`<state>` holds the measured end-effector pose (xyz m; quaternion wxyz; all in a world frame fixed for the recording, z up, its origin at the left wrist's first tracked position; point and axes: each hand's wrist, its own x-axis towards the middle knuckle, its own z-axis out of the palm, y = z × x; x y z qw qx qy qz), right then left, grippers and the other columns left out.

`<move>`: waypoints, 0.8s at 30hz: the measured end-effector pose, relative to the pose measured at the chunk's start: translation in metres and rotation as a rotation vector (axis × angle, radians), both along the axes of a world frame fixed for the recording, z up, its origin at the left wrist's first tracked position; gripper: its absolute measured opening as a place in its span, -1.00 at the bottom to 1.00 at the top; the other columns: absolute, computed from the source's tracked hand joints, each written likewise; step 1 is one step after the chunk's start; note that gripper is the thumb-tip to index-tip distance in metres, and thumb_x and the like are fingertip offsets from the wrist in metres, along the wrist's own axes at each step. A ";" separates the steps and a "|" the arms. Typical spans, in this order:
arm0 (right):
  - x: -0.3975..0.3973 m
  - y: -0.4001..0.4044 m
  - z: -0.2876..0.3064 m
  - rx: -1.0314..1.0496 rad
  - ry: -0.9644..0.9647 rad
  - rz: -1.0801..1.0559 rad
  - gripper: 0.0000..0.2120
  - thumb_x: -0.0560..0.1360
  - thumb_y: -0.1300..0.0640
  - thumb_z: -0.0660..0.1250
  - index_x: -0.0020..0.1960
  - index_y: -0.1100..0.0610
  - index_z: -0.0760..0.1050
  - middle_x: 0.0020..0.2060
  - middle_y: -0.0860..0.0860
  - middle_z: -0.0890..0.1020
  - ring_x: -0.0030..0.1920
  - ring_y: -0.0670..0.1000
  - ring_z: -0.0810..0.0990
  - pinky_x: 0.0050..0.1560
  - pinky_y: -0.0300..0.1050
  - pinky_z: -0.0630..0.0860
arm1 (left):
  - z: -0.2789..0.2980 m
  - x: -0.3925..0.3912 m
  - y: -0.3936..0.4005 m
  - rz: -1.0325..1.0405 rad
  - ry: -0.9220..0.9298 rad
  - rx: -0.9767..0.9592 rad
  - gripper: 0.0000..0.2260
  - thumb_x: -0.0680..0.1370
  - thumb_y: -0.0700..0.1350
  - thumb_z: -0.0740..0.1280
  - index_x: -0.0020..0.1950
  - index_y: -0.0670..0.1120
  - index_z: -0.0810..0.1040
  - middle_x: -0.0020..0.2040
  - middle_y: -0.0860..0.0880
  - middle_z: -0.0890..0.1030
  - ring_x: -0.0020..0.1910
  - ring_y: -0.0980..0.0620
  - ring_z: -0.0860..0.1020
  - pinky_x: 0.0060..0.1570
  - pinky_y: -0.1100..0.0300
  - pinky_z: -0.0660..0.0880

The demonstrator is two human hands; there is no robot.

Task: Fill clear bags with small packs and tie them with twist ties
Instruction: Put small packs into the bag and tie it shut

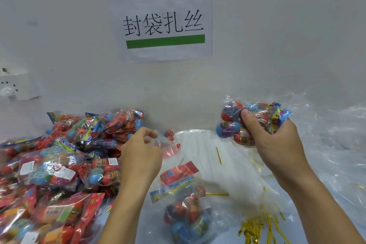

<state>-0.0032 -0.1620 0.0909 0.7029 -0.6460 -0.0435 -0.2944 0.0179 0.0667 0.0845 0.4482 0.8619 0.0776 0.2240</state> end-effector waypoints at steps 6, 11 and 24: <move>0.001 -0.001 -0.002 -0.020 0.000 -0.002 -0.80 0.51 -0.03 0.43 0.03 0.08 0.64 -0.17 -0.06 0.76 -0.14 -0.09 0.75 -0.24 -0.36 0.58 | -0.011 0.003 0.010 0.130 0.251 0.184 -0.55 0.67 0.13 -0.05 0.25 -0.14 0.46 0.14 -0.19 0.55 -0.01 -0.10 0.38 0.05 0.00 0.31; 0.002 -0.003 -0.004 -0.035 0.013 -0.022 -0.77 0.51 -0.04 0.43 0.05 0.10 0.64 -0.15 -0.04 0.76 -0.12 -0.07 0.75 -0.19 -0.27 0.61 | -0.007 0.002 0.016 0.119 0.310 0.319 -0.54 0.58 0.23 0.24 0.29 -0.09 0.37 0.08 -0.07 0.57 0.09 -0.14 0.50 0.27 -0.15 0.35; 0.007 -0.009 -0.005 0.110 -0.085 -0.277 -0.86 0.55 -0.02 0.43 -0.07 0.05 0.62 -0.23 -0.13 0.74 -0.17 -0.11 0.74 -0.19 -0.25 0.63 | 0.019 -0.023 -0.030 -0.538 -0.373 0.040 -0.81 0.50 0.17 0.31 -0.07 0.16 0.68 0.10 0.34 0.62 0.36 0.27 0.36 0.39 -0.08 0.29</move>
